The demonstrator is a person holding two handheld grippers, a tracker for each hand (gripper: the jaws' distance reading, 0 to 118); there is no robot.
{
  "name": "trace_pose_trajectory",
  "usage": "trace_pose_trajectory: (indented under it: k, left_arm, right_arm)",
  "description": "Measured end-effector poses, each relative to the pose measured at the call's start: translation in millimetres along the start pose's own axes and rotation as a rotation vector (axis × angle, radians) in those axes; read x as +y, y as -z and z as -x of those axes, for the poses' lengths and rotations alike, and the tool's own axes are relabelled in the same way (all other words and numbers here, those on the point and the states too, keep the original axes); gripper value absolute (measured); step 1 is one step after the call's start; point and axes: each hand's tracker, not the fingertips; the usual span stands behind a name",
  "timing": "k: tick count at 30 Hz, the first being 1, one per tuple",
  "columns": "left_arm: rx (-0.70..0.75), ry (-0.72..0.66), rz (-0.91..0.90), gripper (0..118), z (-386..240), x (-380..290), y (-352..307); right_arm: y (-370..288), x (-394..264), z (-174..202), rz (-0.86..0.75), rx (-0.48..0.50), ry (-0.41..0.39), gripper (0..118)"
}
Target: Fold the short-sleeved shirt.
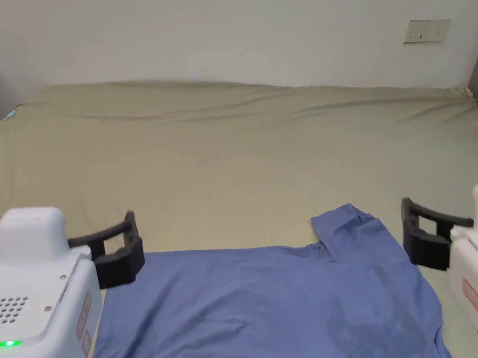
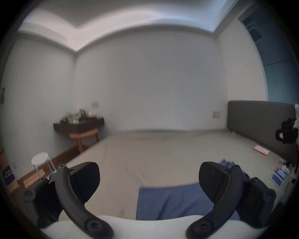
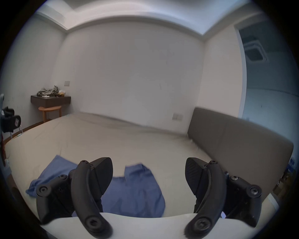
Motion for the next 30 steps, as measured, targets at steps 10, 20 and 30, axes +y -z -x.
trace_pose_trajectory:
  k: [10, 20, 30]
  left_arm:
    - [-0.01, 0.04, -0.03, 6, -34.9, 20.9, 41.7]
    - [-0.063, 0.136, 0.269, 0, -35.5, -54.1, 147.7]
    - [0.026, 0.082, 0.734, 8, 19.8, -154.9, 288.6]
  right_arm:
    - [34.4, 20.2, 66.2, -0.007, 0.084, -0.07, 4]
    - [92.9, -18.6, 51.2, 0.121, 0.101, -0.076, 2]
    - [140.1, -65.5, 9.4, 0.257, 0.034, -0.054, 2]
